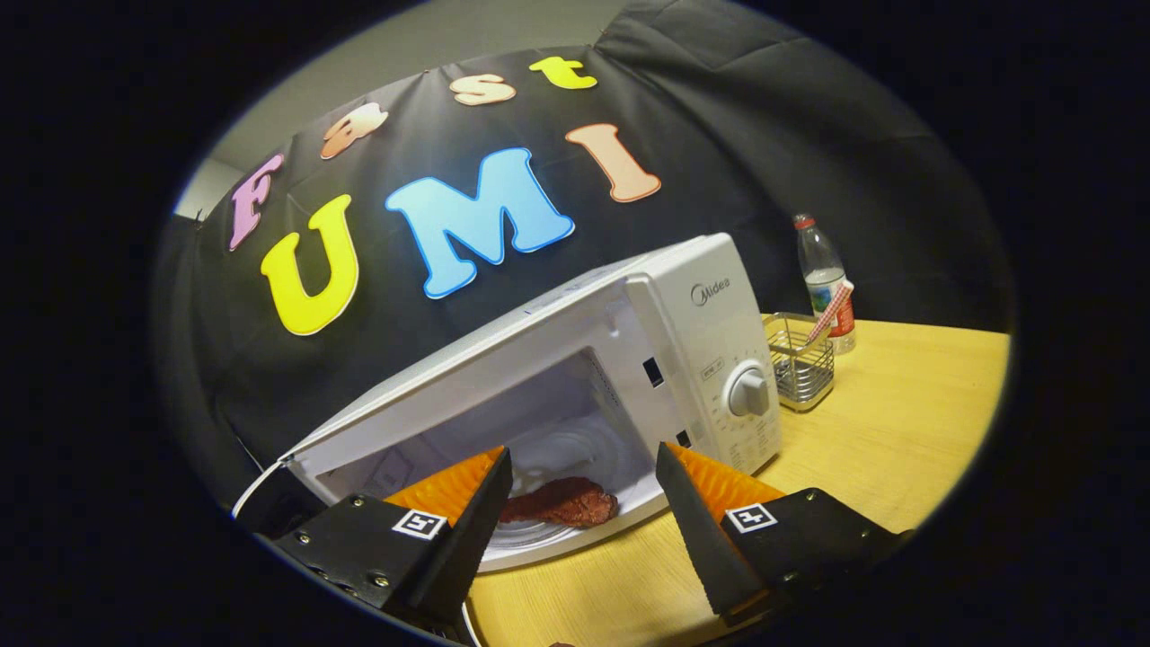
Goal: Open the microwave, put the food inside, and close the microwave door.
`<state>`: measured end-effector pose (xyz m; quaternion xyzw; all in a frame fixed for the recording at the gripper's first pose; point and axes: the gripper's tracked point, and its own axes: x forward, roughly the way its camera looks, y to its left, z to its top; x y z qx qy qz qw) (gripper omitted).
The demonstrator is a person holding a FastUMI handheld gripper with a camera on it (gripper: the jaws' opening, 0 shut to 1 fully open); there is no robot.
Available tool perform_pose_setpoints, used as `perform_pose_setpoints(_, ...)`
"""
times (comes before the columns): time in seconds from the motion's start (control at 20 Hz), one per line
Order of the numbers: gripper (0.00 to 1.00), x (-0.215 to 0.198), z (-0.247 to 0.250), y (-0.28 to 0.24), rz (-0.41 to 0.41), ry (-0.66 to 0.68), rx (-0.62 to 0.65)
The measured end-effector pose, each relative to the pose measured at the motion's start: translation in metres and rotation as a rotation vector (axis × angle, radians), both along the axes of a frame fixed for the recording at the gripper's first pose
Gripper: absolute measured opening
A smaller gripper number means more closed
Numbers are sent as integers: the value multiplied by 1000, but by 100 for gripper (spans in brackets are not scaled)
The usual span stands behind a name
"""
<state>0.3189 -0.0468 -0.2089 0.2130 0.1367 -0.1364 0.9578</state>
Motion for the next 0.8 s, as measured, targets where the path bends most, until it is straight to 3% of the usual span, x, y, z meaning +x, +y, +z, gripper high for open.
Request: perform_pose_setpoints(0.8, 98, -168, 143, 91, 223, -154, -203)
